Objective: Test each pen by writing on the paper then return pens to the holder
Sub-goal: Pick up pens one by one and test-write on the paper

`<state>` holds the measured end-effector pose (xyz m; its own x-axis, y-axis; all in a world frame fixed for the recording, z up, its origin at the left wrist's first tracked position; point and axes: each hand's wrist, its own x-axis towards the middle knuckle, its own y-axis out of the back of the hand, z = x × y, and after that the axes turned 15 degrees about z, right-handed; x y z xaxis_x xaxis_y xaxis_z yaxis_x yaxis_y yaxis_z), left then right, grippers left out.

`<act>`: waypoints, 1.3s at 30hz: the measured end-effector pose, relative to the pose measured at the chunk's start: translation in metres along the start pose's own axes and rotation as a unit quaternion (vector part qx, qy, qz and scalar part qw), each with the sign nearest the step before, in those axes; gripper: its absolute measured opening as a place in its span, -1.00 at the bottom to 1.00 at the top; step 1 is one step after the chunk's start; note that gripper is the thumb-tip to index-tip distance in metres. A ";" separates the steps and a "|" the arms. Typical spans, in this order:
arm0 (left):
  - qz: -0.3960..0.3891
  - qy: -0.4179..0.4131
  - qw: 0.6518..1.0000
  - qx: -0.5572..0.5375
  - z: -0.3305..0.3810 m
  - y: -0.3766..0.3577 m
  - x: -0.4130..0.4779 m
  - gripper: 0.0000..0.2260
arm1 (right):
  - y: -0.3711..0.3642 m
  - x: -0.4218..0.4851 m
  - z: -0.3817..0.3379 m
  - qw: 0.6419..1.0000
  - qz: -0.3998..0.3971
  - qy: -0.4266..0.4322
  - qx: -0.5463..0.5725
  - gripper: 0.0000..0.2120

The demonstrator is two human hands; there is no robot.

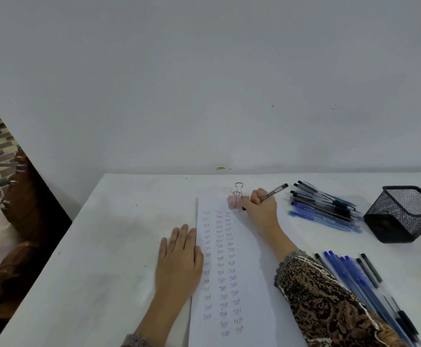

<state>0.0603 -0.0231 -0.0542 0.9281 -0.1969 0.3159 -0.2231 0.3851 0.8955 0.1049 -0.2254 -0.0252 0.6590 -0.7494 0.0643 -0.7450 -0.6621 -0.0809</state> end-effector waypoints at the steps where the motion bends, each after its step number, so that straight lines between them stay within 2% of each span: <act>1: -0.001 0.000 1.000 0.000 0.000 0.000 0.000 -0.18 | 0.000 0.000 0.000 1.000 -0.005 -0.002 0.007 -0.48; 8: -0.001 -0.001 1.000 -0.005 -0.001 0.000 -0.001 -0.18 | 0.000 0.002 0.004 0.999 -0.031 -0.018 0.029 -0.43; 14: -0.001 -0.003 1.000 0.000 -0.001 -0.001 0.000 -0.19 | 0.000 0.003 0.003 1.000 -0.002 0.003 -0.014 -0.50; 20: -0.005 -0.002 1.000 -0.001 -0.001 0.000 0.000 -0.18 | 0.002 0.001 0.004 0.999 -0.023 -0.025 0.026 -0.47; 25: -0.002 -0.004 1.000 -0.003 -0.001 -0.001 0.000 -0.18 | 0.002 0.001 0.005 1.000 -0.018 -0.003 0.019 -0.48; 27: -0.002 -0.005 1.000 -0.007 -0.001 -0.002 0.000 -0.18 | 0.004 0.004 0.006 0.997 -0.027 -0.051 0.052 -0.50; 29: -0.003 -0.004 1.000 -0.010 -0.001 -0.001 0.000 -0.23 | 0.007 0.007 0.000 0.984 -0.026 -0.120 0.131 -0.54; 31: -0.007 0.000 1.000 -0.012 -0.001 -0.001 0.000 -0.36 | 0.011 0.010 -0.008 0.969 -0.021 -0.173 0.175 -0.65; 33: -0.011 0.001 1.000 -0.011 -0.001 -0.001 0.001 -0.46 | 0.017 0.011 -0.012 0.956 -0.027 -0.213 0.199 -0.67; 35: -0.009 -0.003 1.000 -0.008 -0.002 -0.002 0.000 -0.46 | 0.023 0.005 -0.011 0.946 -0.015 -0.238 0.219 -0.64; 39: -0.002 0.001 1.000 -0.017 -0.001 -0.001 0.000 -0.41 | 0.034 -0.017 -0.007 0.928 0.021 -0.282 0.243 -0.73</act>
<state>0.0608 -0.0228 -0.0557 0.9292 -0.1975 0.3122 -0.2094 0.4148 0.8855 0.0672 -0.2351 -0.0217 0.6817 -0.5612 -0.4695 -0.7271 -0.4485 -0.5197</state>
